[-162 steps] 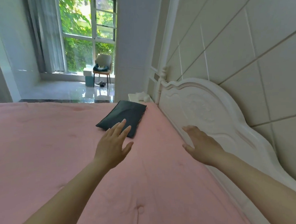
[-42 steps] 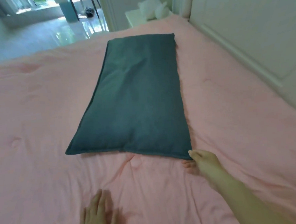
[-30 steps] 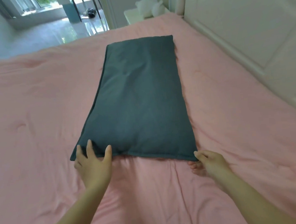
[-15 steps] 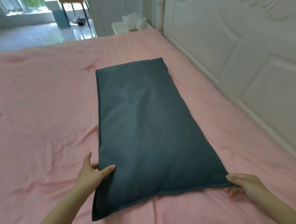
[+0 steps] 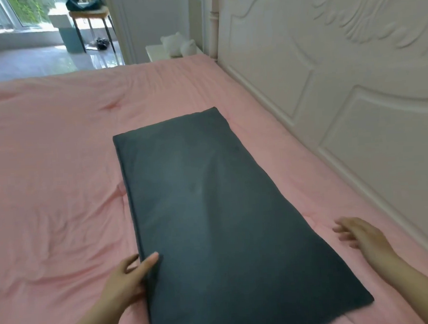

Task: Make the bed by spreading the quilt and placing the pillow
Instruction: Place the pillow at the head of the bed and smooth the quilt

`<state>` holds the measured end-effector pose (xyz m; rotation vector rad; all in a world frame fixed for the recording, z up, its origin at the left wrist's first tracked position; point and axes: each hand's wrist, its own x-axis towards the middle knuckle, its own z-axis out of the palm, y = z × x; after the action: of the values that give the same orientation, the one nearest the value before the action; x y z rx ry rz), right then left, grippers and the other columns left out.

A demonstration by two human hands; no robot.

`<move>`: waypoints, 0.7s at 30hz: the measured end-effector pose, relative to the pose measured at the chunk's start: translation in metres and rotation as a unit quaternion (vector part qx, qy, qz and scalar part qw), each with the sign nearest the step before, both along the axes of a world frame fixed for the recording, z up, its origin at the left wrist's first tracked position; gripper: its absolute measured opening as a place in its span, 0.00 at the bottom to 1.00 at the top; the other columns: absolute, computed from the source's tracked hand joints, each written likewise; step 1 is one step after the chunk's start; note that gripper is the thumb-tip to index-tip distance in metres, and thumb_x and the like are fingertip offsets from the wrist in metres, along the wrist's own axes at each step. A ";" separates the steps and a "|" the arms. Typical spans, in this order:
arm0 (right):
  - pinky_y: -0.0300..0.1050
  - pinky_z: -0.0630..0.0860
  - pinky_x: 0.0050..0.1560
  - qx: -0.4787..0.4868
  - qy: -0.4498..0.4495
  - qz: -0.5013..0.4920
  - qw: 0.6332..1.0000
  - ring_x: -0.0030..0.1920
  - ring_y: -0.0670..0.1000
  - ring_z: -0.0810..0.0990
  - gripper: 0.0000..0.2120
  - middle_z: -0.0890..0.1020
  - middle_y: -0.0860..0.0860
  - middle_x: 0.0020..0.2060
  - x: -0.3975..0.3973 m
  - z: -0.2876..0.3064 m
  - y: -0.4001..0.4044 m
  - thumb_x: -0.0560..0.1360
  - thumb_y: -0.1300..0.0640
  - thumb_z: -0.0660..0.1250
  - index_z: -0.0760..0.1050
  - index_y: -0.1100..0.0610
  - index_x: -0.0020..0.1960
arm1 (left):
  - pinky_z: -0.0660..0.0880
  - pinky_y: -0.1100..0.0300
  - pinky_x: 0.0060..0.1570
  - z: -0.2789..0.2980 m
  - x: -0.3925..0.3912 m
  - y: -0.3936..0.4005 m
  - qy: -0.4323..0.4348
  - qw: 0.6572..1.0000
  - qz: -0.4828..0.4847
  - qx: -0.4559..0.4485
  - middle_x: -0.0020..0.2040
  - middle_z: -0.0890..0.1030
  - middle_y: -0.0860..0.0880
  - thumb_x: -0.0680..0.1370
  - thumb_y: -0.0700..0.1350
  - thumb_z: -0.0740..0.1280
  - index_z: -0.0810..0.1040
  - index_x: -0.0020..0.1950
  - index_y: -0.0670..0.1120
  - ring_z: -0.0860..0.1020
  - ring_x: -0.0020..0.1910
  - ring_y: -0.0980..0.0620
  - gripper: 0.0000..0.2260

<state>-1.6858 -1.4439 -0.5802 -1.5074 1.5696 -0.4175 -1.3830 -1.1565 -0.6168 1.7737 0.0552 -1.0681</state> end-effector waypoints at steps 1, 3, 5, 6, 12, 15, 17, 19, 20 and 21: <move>0.46 0.73 0.47 0.000 -0.007 0.023 1.000 0.48 0.55 0.78 0.12 0.80 0.57 0.53 0.019 -0.001 -0.005 0.79 0.51 0.59 0.76 0.58 0.53 | 0.75 0.55 0.43 0.001 0.006 -0.007 0.000 1.000 0.009 -0.011 0.56 0.78 0.45 0.62 0.56 0.78 0.70 0.66 0.45 0.78 0.48 0.48 0.37; 0.50 0.71 0.60 0.022 -0.006 0.078 0.997 0.57 0.54 0.76 0.17 0.76 0.52 0.61 0.060 -0.005 -0.011 0.78 0.45 0.58 0.71 0.54 0.61 | 0.74 0.52 0.49 0.000 0.015 -0.021 0.008 1.000 0.015 -0.016 0.57 0.79 0.46 0.63 0.60 0.74 0.73 0.63 0.46 0.77 0.52 0.46 0.33; 0.49 0.66 0.66 0.027 0.022 0.115 0.993 0.66 0.54 0.71 0.26 0.71 0.50 0.67 0.093 -0.008 -0.014 0.76 0.40 0.58 0.65 0.52 0.69 | 0.74 0.53 0.48 -0.004 0.021 -0.032 0.005 1.000 0.016 -0.016 0.56 0.80 0.48 0.65 0.61 0.72 0.74 0.61 0.47 0.79 0.52 0.47 0.30; 0.48 0.65 0.66 0.026 0.028 0.128 0.991 0.68 0.53 0.69 0.29 0.69 0.50 0.69 0.106 -0.012 -0.014 0.76 0.38 0.58 0.63 0.52 0.71 | 0.75 0.53 0.48 -0.008 0.023 -0.037 0.000 1.000 0.020 -0.020 0.55 0.81 0.48 0.64 0.62 0.72 0.74 0.61 0.48 0.80 0.51 0.47 0.31; 0.49 0.62 0.66 0.078 -0.030 0.080 0.993 0.71 0.54 0.64 0.36 0.63 0.50 0.72 0.159 -0.029 -0.041 0.74 0.36 0.59 0.56 0.54 0.74 | 0.74 0.54 0.42 -0.025 0.046 -0.078 0.057 0.989 0.075 -0.115 0.48 0.83 0.47 0.75 0.60 0.63 0.76 0.58 0.48 0.80 0.47 0.47 0.20; 0.48 0.64 0.66 0.080 -0.061 0.067 0.993 0.69 0.55 0.66 0.35 0.65 0.51 0.72 0.178 -0.033 -0.068 0.74 0.40 0.63 0.57 0.54 0.75 | 0.75 0.50 0.51 -0.029 0.051 -0.100 0.011 0.989 0.079 -0.127 0.55 0.81 0.49 0.75 0.60 0.64 0.72 0.64 0.52 0.79 0.52 0.47 0.21; 0.45 0.72 0.59 0.059 -0.076 0.064 0.993 0.61 0.54 0.75 0.25 0.73 0.51 0.66 0.186 -0.040 -0.077 0.75 0.47 0.65 0.67 0.53 0.69 | 0.72 0.50 0.57 -0.032 0.050 -0.109 -0.066 0.988 0.080 -0.112 0.61 0.77 0.54 0.76 0.59 0.63 0.68 0.68 0.56 0.77 0.58 0.48 0.22; 0.44 0.76 0.54 0.022 -0.103 0.036 0.994 0.50 0.51 0.80 0.10 0.81 0.50 0.57 0.193 -0.050 -0.084 0.75 0.56 0.65 0.77 0.51 0.56 | 0.69 0.53 0.59 -0.032 0.052 -0.115 -0.148 0.982 0.079 -0.090 0.63 0.74 0.57 0.78 0.56 0.60 0.65 0.71 0.57 0.74 0.60 0.51 0.20; 0.45 0.77 0.55 0.001 -0.126 0.015 0.992 0.49 0.50 0.81 0.08 0.82 0.48 0.52 0.195 -0.053 -0.088 0.75 0.58 0.64 0.78 0.48 0.51 | 0.68 0.54 0.59 -0.027 0.052 -0.121 -0.173 0.978 0.076 -0.085 0.63 0.74 0.58 0.79 0.55 0.59 0.64 0.71 0.57 0.73 0.60 0.52 0.20; 0.46 0.77 0.56 -0.019 -0.143 -0.006 0.990 0.49 0.49 0.81 0.09 0.83 0.46 0.49 0.196 -0.054 -0.093 0.75 0.58 0.64 0.79 0.46 0.48 | 0.68 0.54 0.60 -0.023 0.053 -0.126 -0.187 0.976 0.074 -0.083 0.62 0.73 0.58 0.80 0.54 0.58 0.65 0.71 0.56 0.73 0.60 0.53 0.19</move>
<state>-1.4902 -1.5367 -0.6339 -1.3981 1.3513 -0.6438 -1.3304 -1.2823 -0.6397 1.7595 -0.1285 -0.6028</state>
